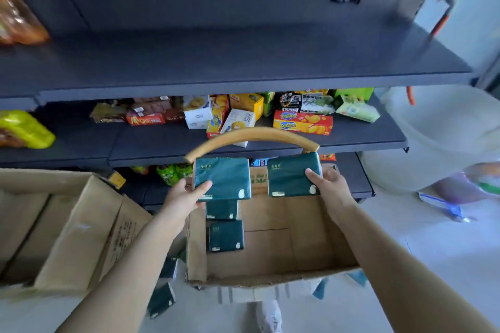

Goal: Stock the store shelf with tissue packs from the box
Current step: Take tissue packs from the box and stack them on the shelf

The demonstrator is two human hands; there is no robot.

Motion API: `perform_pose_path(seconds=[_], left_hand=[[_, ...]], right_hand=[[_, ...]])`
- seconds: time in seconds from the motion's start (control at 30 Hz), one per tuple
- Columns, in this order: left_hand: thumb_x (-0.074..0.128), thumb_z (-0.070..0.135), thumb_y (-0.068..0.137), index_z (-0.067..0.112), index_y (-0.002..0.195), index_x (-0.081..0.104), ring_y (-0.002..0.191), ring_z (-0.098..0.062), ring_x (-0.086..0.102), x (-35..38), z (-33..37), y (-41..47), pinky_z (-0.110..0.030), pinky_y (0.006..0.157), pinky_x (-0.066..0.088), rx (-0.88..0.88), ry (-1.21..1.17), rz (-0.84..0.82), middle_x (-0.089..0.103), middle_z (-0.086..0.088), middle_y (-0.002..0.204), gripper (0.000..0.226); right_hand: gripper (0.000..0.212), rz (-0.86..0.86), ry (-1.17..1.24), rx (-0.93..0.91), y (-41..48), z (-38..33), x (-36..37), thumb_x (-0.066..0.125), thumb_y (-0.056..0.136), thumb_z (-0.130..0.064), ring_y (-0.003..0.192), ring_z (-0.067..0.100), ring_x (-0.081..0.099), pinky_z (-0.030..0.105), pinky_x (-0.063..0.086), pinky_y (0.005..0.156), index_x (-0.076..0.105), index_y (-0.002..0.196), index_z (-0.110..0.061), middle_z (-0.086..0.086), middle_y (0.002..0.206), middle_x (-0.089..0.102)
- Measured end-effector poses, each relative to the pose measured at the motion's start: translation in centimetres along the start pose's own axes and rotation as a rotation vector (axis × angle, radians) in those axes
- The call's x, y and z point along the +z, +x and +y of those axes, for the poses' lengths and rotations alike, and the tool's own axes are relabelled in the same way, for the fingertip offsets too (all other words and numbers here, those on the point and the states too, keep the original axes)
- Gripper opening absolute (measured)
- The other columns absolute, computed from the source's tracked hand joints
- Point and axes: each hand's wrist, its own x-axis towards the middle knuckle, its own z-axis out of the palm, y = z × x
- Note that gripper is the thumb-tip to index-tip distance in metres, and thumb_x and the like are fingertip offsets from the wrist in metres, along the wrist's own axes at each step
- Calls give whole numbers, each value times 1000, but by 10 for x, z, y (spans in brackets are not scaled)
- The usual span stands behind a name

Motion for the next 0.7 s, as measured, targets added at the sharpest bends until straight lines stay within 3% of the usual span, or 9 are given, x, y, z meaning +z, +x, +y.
perform_pose_path(seconds=[0.1, 0.2, 0.3, 0.4, 0.53, 0.7], left_hand=[[68, 15, 84, 13, 95, 56, 108, -27, 59, -13, 46, -32, -46, 98, 47, 68, -38, -20, 63, -10, 110, 17], [68, 12, 85, 12, 93, 55, 104, -28, 61, -18, 93, -62, -44, 96, 47, 156, -53, -29, 64, -12, 108, 15], [67, 11, 85, 9, 96, 56, 98, -26, 63, -15, 142, -85, -39, 89, 50, 254, -79, -31, 64, -13, 110, 16], [68, 10, 84, 6, 101, 56, 99, -26, 62, -1, 188, -108, -38, 87, 50, 335, -124, -18, 64, -14, 110, 21], [68, 11, 85, 8, 96, 56, 86, -18, 64, 26, 247, -133, -27, 74, 51, 466, -153, -25, 65, -10, 101, 16], [68, 13, 85, 3, 108, 57, 88, -15, 63, 63, 311, -148, -25, 72, 52, 564, -177, 3, 65, -8, 101, 27]], right_hand=[[13, -16, -73, -121, -24, -51, -17, 65, 88, -28, 90, 27, 65, 41, 51, 84, 66, 82, -16, 7, 88, 70], [21, 2, -71, -200, -46, -107, -39, 66, 87, -27, 74, 18, 64, 23, 53, 61, 65, 92, -6, 5, 83, 68], [17, 24, -60, -293, -62, -160, -63, 63, 90, -20, 61, 7, 54, 7, 39, 43, 61, 80, -6, -2, 69, 59], [24, 51, -37, -379, -66, -204, -85, 64, 89, -25, 65, 11, 56, 17, 43, 50, 62, 93, -1, 1, 74, 62], [28, 27, 42, -469, -57, -261, -115, 65, 88, -28, 74, 19, 56, 27, 42, 62, 64, 91, 0, 9, 81, 62], [30, -29, 120, -569, -32, -330, -159, 65, 87, -28, 83, 23, 59, 36, 47, 80, 65, 96, 1, 14, 92, 66]])
